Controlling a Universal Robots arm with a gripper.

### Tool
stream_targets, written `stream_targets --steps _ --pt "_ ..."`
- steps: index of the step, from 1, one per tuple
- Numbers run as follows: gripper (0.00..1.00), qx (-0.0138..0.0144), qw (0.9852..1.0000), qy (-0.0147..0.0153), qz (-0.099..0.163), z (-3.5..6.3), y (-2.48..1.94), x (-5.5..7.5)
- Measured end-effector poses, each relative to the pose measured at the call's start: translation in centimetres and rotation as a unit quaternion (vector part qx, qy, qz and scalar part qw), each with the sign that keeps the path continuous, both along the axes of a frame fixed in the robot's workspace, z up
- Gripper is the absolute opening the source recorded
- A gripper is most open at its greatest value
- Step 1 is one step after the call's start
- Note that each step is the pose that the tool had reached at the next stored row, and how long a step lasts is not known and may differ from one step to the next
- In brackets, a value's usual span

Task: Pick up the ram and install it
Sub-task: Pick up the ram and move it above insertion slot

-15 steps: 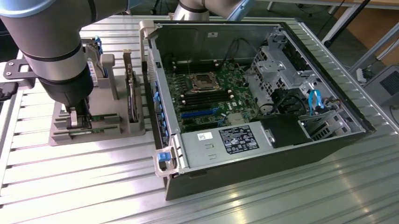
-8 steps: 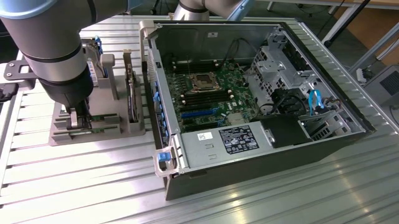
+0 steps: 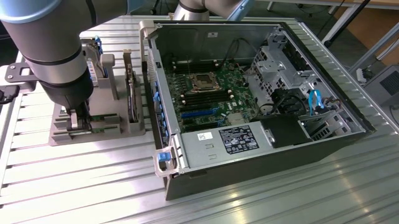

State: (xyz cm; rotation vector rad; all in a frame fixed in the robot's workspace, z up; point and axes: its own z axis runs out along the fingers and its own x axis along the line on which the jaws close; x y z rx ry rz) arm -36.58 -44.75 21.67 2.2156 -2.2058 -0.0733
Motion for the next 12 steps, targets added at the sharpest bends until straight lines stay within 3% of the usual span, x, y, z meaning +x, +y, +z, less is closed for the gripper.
stream_targets --steps 6,7,9,12 --pt "0.30 -0.0002 1.0000 0.0005 0.000 -0.29 0.05 -0.1" --pt "0.30 0.0010 1.0000 -0.0012 0.000 0.00 0.05 -0.1" --pt "0.30 0.0000 1.0000 -0.0001 0.000 1.16 0.01 -0.2" --pt "0.30 0.0000 1.0000 0.0000 0.000 1.91 0.00 -0.2"
